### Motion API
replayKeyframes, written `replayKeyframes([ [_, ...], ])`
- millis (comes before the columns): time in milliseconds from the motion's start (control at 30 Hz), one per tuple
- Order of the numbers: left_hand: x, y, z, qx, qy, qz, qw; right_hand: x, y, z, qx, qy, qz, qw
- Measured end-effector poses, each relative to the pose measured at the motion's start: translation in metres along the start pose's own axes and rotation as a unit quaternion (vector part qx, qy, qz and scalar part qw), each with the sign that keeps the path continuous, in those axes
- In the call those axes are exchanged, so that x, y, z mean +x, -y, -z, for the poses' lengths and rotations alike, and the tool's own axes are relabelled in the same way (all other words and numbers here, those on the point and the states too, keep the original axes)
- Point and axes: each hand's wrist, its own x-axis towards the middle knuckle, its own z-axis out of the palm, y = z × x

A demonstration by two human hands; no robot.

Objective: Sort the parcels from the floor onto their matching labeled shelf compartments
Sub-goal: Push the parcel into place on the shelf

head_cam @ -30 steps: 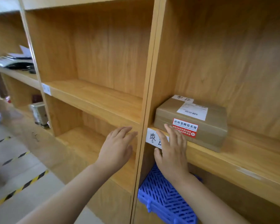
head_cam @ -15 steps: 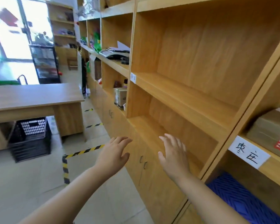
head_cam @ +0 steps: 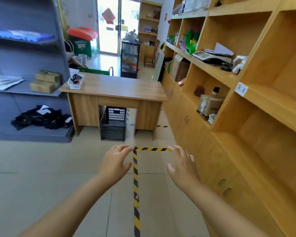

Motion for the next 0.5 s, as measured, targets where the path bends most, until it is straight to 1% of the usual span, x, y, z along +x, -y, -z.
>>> replayKeyframes([
  [233, -0.036, 0.127, 0.080, 0.046, -0.033, 0.094, 0.994, 0.049, 0.142, -0.055, 0.035, 0.036, 0.106, 0.993],
  [400, -0.064, 0.185, 0.120, 0.088, -0.056, 0.157, 0.982, 0.075, 0.219, -0.087, 0.055, 0.075, 0.165, 0.982],
  [500, -0.077, 0.213, 0.135, 0.096, -0.075, 0.195, 0.973, 0.090, 0.257, -0.102, 0.073, 0.098, 0.202, 0.972],
])
